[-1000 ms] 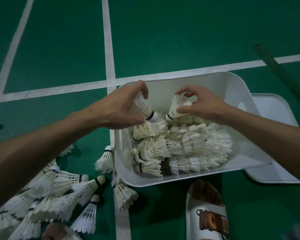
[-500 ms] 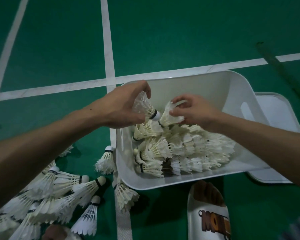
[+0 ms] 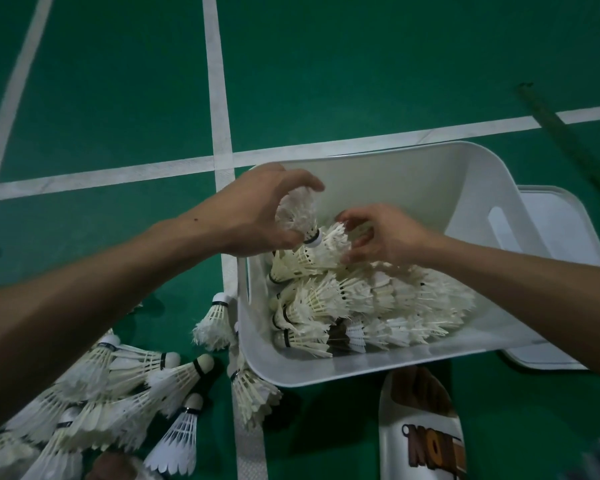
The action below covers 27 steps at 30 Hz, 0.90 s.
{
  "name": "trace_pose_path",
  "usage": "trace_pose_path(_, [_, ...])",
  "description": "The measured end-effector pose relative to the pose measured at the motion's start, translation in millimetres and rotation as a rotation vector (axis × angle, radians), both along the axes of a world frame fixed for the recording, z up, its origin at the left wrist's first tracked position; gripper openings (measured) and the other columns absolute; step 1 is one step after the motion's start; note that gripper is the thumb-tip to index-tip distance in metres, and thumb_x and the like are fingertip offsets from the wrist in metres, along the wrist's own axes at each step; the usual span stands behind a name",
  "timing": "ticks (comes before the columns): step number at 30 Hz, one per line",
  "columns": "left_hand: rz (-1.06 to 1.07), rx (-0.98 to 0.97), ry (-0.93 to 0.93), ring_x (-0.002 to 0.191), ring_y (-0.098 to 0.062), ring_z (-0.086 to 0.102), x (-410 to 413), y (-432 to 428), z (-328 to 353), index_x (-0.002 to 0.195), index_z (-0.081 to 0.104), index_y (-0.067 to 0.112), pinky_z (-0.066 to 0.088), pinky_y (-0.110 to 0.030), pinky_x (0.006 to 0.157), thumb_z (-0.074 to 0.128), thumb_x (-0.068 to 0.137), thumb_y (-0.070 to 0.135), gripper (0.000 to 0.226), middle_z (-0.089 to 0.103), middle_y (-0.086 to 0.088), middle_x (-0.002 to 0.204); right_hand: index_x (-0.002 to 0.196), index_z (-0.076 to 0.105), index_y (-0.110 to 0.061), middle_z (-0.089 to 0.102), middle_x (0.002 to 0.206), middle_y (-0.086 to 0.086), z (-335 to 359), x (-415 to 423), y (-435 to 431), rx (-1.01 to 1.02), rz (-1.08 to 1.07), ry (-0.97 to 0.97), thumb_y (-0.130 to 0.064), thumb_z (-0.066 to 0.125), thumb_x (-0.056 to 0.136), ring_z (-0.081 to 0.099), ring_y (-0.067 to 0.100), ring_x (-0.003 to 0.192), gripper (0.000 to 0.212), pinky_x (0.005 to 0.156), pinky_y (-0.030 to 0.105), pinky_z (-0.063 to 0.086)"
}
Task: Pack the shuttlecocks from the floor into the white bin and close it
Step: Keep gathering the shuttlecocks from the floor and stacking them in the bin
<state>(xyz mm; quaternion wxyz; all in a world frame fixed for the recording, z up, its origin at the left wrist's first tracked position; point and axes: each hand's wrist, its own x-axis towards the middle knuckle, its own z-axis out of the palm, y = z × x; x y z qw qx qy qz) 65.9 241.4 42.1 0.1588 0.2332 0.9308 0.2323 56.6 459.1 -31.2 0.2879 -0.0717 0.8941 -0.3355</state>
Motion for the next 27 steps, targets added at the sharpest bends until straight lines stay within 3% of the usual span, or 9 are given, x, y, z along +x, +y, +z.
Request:
trace_pose_path(3, [0.035, 0.055, -0.028, 0.098, -0.014, 0.050, 0.0, 8.4, 0.1, 0.125, 0.037, 0.027, 0.040, -0.025, 0.082, 0.080, 0.071, 0.029, 0.069, 0.049, 0.007, 0.113, 0.134, 0.049, -0.030, 0.054, 0.121, -0.008, 17.3, -3.5, 10.4, -0.024, -0.037, 0.006, -0.037, 0.084, 0.054, 0.061, 0.016, 0.101, 0.087, 0.090, 0.036, 0.053])
trace_pose_path(5, [0.051, 0.043, 0.009, 0.094, -0.017, 0.053, -3.0, 15.6, -2.6, 0.118, 0.040, 0.022, 0.044, -0.027, 0.079, 0.081, 0.069, 0.034, 0.065, 0.054, 0.005, 0.112, 0.131, 0.051, -0.032, 0.057, 0.121, -0.008, 34.0, -3.2, 16.8, -0.162, -0.089, 0.036, -0.042, 0.083, 0.044, 0.063, 0.013, 0.099, 0.093, 0.085, 0.035, 0.057])
trace_pose_path(7, [0.019, 0.007, 0.063, 0.087, -0.010, 0.053, -7.2, 24.4, -6.9, 0.117, 0.048, 0.021, 0.044, -0.020, 0.073, 0.080, 0.069, 0.037, 0.060, 0.056, 0.007, 0.113, 0.130, 0.050, -0.032, 0.058, 0.121, -0.007, 48.0, -0.8, 20.6, -0.330, -0.088, 0.042, -0.034, 0.084, 0.046, 0.065, 0.010, 0.098, 0.091, 0.084, 0.031, 0.057])
trace_pose_path(9, [-0.019, 0.015, 0.076, 0.076, 0.001, 0.046, -9.0, 35.1, -8.3, 0.121, 0.051, 0.022, 0.032, -0.008, 0.063, 0.081, 0.069, 0.038, 0.062, 0.053, 0.012, 0.109, 0.132, 0.048, -0.031, 0.059, 0.121, -0.007, 56.9, 2.5, 19.6, -0.405, -0.049, 0.043, -0.024, 0.085, 0.049, 0.066, 0.009, 0.098, 0.090, 0.082, 0.025, 0.056])
trace_pose_path(13, [-0.071, 0.130, 0.055, 0.091, -0.005, 0.049, -8.0, 53.6, -13.7, 0.130, 0.042, 0.020, 0.041, -0.015, 0.079, 0.084, 0.065, 0.030, 0.078, 0.056, 0.003, 0.123, 0.128, 0.049, -0.034, 0.062, 0.112, -0.008, 56.4, 5.1, 18.1, -0.305, -0.035, 0.149, -0.028, 0.084, 0.051, 0.066, 0.009, 0.095, 0.085, 0.084, 0.025, 0.056])
trace_pose_path(17, [0.012, 0.196, -0.006, 0.094, -0.011, 0.058, -12.0, 58.2, -20.6, 0.121, 0.036, 0.020, 0.051, -0.020, 0.075, 0.084, 0.066, 0.032, 0.074, 0.048, -0.002, 0.131, 0.128, 0.048, -0.036, 0.059, 0.106, -0.006, 50.6, 0.8, 35.9, -0.207, -0.049, 0.145, -0.022, 0.084, 0.064, 0.066, 0.010, 0.085, 0.075, 0.081, 0.026, 0.056])
trace_pose_path(22, [-0.226, -0.196, -0.132, 0.119, -0.019, 0.041, -24.5, 48.3, -39.2, 0.137, 0.030, 0.037, 0.041, -0.032, 0.099, 0.085, 0.066, 0.029, 0.091, 0.026, -0.001, 0.145, 0.127, 0.051, -0.040, 0.049, 0.113, 0.001, 38.7, -0.2, 58.0, -0.131, -0.132, 0.099, -0.016, 0.078, 0.076, 0.064, 0.020, 0.083, 0.063, 0.071, 0.026, 0.055])
trace_pose_path(25, [-0.305, -0.328, -0.171, 0.115, -0.022, 0.046, -22.7, 46.0, -51.7, 0.140, 0.021, 0.044, 0.047, -0.035, 0.091, 0.084, 0.068, 0.026, 0.097, 0.030, -0.003, 0.143, 0.118, 0.061, -0.032, 0.051, 0.112, 0.003, 34.2, -0.2, 60.2, -0.198, -0.158, 0.046, -0.012, 0.077, 0.077, 0.067, 0.019, 0.077, 0.048, 0.065, 0.021, 0.056])
trace_pose_path(27, [-0.317, -0.348, -0.147, 0.114, -0.021, 0.047, -23.4, 45.6, -56.1, 0.140, 0.026, 0.040, 0.044, -0.030, 0.087, 0.082, 0.070, 0.029, 0.090, 0.034, -0.001, 0.142, 0.113, 0.062, -0.024, 0.052, 0.111, 0.006, 35.1, -2.5, 62.5, -0.256, -0.224, 0.032, -0.006, 0.075, 0.078, 0.067, 0.019, 0.073, 0.041, 0.066, 0.020, 0.057])
